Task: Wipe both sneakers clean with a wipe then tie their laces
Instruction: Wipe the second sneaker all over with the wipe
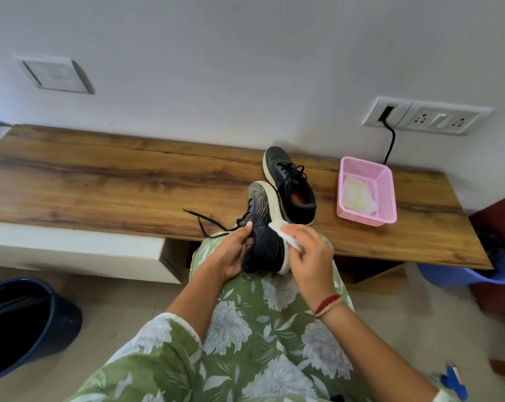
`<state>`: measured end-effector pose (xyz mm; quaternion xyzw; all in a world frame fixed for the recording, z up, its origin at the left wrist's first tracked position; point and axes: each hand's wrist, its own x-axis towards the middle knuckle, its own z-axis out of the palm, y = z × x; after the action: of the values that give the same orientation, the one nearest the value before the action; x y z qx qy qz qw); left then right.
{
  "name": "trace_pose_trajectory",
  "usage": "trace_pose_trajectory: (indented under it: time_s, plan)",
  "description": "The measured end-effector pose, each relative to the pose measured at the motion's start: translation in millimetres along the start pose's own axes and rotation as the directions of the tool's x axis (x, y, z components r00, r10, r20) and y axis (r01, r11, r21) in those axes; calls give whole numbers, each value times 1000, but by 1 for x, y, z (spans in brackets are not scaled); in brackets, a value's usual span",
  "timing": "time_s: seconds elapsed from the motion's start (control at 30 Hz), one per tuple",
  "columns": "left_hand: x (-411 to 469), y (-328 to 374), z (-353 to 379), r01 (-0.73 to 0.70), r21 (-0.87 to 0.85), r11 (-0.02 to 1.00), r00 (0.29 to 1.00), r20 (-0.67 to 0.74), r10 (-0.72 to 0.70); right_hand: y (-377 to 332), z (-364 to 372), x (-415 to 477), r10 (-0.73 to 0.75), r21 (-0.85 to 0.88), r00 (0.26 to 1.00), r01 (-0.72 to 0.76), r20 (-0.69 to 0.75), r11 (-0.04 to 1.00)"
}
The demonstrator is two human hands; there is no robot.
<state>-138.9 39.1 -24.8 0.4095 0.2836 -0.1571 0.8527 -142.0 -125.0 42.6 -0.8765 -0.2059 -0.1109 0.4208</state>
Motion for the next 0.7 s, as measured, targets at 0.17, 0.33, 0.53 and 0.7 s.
trace_pose_trajectory:
  time_s: [0.17,0.33,0.53,0.7]
  plan:
    - [-1,1,-1,33,-9,999,999,14,-32,6,23,-22,-152,-243,961,208,229,948]
    - [1,1,0,-10,13,1000,1000,29,10,3,21,-39,-326,-136,869,398,373,907]
    - [1,2,-3,50,-96,994,994,100,-40,-3,13,-15,-119,-126,966,150,229,981]
    - [-5,5,5,9,-13,1000,1000,24,-8,-12,27,-33,-275,-158,868,366,414,917]
